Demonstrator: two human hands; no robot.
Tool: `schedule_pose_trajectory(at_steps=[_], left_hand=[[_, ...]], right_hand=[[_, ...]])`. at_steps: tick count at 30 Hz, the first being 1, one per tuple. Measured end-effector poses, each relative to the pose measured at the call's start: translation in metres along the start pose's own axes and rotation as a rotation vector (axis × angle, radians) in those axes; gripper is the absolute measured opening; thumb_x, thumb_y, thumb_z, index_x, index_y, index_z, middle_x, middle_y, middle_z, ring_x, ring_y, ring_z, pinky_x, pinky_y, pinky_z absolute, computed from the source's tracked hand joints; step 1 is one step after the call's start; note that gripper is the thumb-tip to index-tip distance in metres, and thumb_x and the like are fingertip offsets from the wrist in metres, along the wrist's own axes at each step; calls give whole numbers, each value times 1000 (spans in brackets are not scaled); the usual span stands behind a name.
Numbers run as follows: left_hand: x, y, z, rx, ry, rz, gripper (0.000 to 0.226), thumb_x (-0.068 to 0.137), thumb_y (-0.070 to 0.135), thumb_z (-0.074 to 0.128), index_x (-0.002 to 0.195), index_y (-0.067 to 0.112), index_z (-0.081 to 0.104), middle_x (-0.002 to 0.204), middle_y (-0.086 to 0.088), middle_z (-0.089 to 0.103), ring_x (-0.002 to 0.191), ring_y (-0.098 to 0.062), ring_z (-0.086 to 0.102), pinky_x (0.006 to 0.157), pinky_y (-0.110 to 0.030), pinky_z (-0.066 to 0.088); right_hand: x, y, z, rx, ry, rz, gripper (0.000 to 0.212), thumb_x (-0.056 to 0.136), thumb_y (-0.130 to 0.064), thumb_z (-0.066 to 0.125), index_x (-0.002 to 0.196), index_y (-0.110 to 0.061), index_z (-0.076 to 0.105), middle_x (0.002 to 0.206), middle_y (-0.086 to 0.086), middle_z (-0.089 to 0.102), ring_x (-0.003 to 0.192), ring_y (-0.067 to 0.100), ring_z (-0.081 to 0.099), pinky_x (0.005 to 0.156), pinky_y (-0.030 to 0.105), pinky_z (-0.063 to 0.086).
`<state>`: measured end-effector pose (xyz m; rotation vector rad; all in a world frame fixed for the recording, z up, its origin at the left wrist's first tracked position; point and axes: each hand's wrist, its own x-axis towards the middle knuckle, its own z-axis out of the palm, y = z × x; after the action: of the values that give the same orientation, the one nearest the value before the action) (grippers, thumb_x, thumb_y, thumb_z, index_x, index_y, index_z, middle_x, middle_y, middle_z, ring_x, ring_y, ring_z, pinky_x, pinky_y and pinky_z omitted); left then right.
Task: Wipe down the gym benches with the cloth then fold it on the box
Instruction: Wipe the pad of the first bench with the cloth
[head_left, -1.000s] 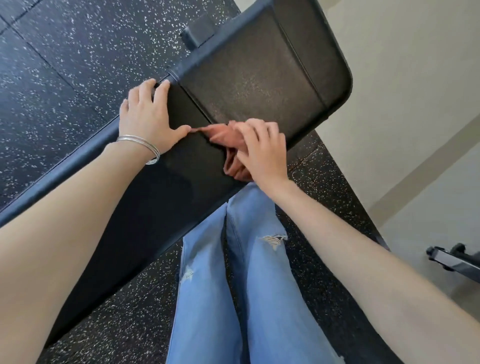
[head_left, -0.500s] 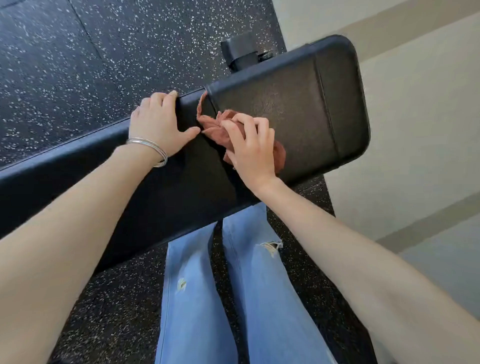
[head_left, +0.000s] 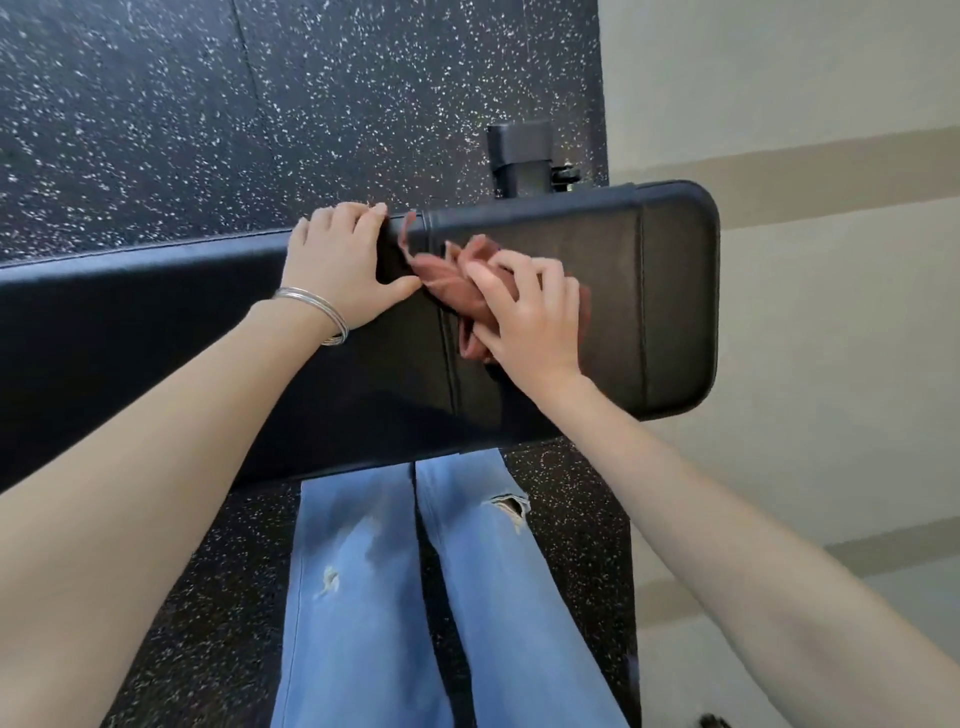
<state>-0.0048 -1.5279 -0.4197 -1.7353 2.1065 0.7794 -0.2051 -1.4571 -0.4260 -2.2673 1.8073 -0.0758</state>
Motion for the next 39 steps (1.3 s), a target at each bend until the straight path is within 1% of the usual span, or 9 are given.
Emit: schedule_pose_trajectory(at_steps=[2, 5, 9, 11, 14, 18, 24, 31, 39], left_hand=[[-3, 1, 4, -6, 18, 5, 82, 81, 54, 59, 144, 9, 32, 143, -14, 39, 130, -36, 35, 112, -48, 26], [-10, 2, 9, -7, 71, 27, 80, 81, 51, 61, 144, 8, 34, 144, -14, 38, 133, -35, 31, 113, -49, 23], [-25, 6, 13, 8, 127, 56, 78, 81, 47, 63, 142, 6, 37, 144, -16, 39, 138, -37, 25, 116, -47, 19], [-37, 8, 14, 16, 141, 72, 77, 81, 47, 63, 141, 6, 37, 144, -16, 39, 140, -36, 23, 116, -46, 17], [-64, 7, 11, 32, 123, 64, 76, 82, 46, 62, 143, 7, 36, 146, -15, 37, 141, -34, 21, 117, -47, 16], [-119, -1, -4, 67, 120, 19, 77, 83, 46, 61, 144, 9, 34, 147, -14, 36, 140, -33, 24, 116, -47, 20], [-204, -5, -44, -3, 78, -22, 79, 84, 45, 61, 147, 12, 26, 151, -13, 27, 135, -32, 30, 108, -46, 35], [-285, 2, -112, 88, 283, -13, 77, 85, 54, 54, 146, 16, 29, 148, -9, 35, 136, -29, 31, 110, -42, 30], [-367, 10, -200, 84, 447, -41, 71, 85, 53, 53, 143, 18, 34, 145, -9, 40, 135, -29, 31, 109, -44, 29]], right_hand=[[-47, 26, 1, -63, -9, -26, 48, 72, -34, 65, 120, -29, 59, 119, 6, 61, 101, 31, 52, 73, 41, 41], [-82, 45, 1, -90, -71, 97, 49, 73, -42, 62, 120, -33, 52, 124, 6, 57, 107, 31, 43, 78, 45, 39], [-66, 13, 7, -42, -144, 290, 48, 67, -39, 72, 110, -23, 58, 115, 16, 54, 99, 39, 46, 72, 46, 41], [-62, 0, 7, -44, -146, 335, 46, 69, -37, 74, 109, -20, 58, 112, 17, 54, 94, 39, 48, 69, 43, 41], [-63, -5, -2, -46, -210, 309, 44, 76, -37, 70, 113, -19, 54, 114, 17, 49, 94, 37, 44, 70, 42, 43], [-60, -15, -30, -48, -364, 180, 45, 86, -40, 59, 125, -22, 45, 124, 15, 43, 105, 37, 41, 80, 45, 44], [-71, -64, -104, 1, -281, 114, 43, 86, -38, 58, 122, -20, 44, 124, 14, 42, 109, 35, 40, 84, 48, 43], [-73, -120, -216, -42, -189, -1, 46, 85, -44, 59, 121, -21, 43, 126, 14, 42, 113, 36, 40, 87, 50, 43], [-89, -175, -340, -99, -61, -91, 49, 83, -45, 62, 121, -20, 44, 124, 14, 43, 112, 36, 42, 85, 48, 45]])
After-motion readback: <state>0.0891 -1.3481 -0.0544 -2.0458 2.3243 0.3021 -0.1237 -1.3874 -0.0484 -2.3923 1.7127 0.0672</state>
